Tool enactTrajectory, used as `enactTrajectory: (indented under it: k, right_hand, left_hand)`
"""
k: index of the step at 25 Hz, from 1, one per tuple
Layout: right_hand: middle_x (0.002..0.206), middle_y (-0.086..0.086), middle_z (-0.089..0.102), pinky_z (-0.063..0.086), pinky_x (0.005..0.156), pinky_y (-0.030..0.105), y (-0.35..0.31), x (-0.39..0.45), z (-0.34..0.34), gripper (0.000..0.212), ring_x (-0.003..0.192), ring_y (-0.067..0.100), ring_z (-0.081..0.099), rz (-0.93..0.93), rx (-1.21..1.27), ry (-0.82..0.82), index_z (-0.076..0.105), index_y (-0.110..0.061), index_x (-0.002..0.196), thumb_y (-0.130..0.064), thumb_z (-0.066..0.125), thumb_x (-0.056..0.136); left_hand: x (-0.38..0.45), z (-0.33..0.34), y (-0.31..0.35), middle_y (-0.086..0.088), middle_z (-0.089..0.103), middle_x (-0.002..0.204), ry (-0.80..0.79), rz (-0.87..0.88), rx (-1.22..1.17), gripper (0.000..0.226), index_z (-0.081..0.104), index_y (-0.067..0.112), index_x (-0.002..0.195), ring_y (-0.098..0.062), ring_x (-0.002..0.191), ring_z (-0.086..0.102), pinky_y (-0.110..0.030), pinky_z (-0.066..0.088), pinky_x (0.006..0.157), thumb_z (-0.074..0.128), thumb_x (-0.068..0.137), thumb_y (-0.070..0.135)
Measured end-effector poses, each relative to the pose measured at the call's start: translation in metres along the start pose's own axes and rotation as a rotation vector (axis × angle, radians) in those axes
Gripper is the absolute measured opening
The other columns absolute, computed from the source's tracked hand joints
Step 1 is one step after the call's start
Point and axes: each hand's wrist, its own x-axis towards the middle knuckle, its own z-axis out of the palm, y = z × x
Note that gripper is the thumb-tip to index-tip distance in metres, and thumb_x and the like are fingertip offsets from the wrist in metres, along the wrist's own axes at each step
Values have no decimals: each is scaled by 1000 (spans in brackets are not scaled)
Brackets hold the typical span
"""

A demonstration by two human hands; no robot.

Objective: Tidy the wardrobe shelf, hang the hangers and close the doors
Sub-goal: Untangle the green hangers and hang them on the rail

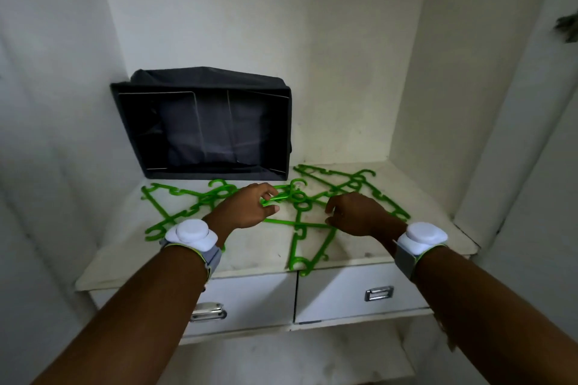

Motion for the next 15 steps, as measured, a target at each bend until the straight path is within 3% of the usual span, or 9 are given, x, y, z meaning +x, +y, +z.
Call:
enactTrajectory:
  k: [2,6,10,13,15]
  right_hand:
    - [99,-3,73,51,84,29,8,24,4,29,103,19,64,-36,22,36,67,-25,111,-39,67,85]
    - [107,-1,69,52,81,30,-4,69,30,35,102,21,65,-287,-46,94,66,-29,113,-46,64,83]
    - [120,3,64,51,86,36,-23,111,66,47,110,25,62,-428,-152,55,61,-26,117,-62,49,89]
    - [104,-4,66,49,71,31,-17,125,75,48,93,20,65,-600,-148,142,63,-28,98,-69,40,87]
    - [92,-6,67,45,61,28,-8,135,71,41,83,20,67,-643,-127,216,63,-27,88,-62,41,87]
  left_hand:
    - [22,12,-10,-6,64,117,4,-21,-40,34,64,17,122,-17,84,61,-32,52,85,71,89,24]
    - [61,14,-29,-13,66,111,109,-100,-103,27,65,9,117,-21,85,62,-30,51,84,67,91,7]
    - [94,-3,-47,-17,68,112,187,-169,-94,28,63,2,120,-19,95,63,-36,50,98,62,92,1]
    - [106,-9,-57,-17,71,111,204,-203,-68,27,65,1,118,-27,104,67,-38,50,102,62,92,-1]
    - [112,-7,-61,-15,74,103,134,-189,-74,22,68,3,110,-26,99,69,-41,52,100,69,88,1]
